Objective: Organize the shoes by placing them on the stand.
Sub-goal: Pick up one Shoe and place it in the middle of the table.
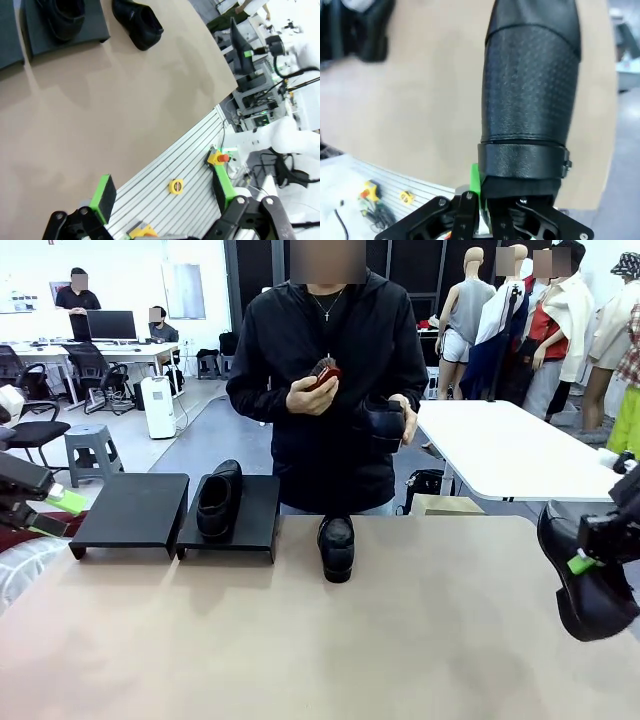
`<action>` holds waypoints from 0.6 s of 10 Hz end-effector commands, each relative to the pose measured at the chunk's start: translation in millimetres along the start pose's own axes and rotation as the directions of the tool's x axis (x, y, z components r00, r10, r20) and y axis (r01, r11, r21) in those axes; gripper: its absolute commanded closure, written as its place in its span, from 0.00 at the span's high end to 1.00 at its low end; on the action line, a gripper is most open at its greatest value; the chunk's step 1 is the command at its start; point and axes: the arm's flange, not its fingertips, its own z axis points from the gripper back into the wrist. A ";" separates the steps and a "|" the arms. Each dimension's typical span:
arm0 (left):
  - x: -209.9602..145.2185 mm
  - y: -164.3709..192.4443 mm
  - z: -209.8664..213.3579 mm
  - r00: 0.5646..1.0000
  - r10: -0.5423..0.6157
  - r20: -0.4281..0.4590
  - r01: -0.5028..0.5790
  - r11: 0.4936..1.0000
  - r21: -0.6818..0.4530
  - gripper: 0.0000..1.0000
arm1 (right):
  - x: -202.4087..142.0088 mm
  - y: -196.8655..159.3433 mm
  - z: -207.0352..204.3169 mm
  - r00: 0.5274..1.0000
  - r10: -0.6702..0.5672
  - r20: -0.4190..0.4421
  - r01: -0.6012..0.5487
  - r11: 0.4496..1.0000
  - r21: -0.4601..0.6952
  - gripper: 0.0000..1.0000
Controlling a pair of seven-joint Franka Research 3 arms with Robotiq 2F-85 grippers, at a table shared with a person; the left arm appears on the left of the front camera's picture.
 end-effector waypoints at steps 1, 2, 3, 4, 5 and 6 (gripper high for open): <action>0.5 0.7 0.0 1.000 -0.020 0.010 0.021 0.999 -0.025 1.00 | -30.9 -20.1 4.0 0.994 0.083 0.077 -0.088 0.995 0.057 0.00; 0.5 0.7 0.0 1.000 -0.020 0.010 0.021 0.999 -0.025 1.00 | -20.7 -55.9 5.8 0.994 -0.025 0.111 0.018 0.998 0.058 0.00; 0.5 0.7 0.0 1.000 -0.020 0.010 0.021 0.999 -0.025 1.00 | -12.7 -2.1 12.3 0.999 0.038 0.037 -0.039 0.999 0.020 0.00; 0.5 0.7 0.0 1.000 -0.020 0.010 0.021 0.999 -0.025 1.00 | -12.7 -2.1 12.3 0.999 0.038 0.037 -0.039 0.999 0.020 0.00; 0.5 0.7 0.0 1.000 -0.020 0.010 0.021 0.999 -0.025 1.00 | -12.7 -2.1 12.3 0.999 0.038 0.037 -0.039 0.999 0.020 0.00; 0.5 0.7 0.0 1.000 -0.020 0.010 0.021 0.999 -0.025 1.00 | -15.1 -21.1 17.1 0.998 0.022 0.055 -0.024 0.999 0.038 0.00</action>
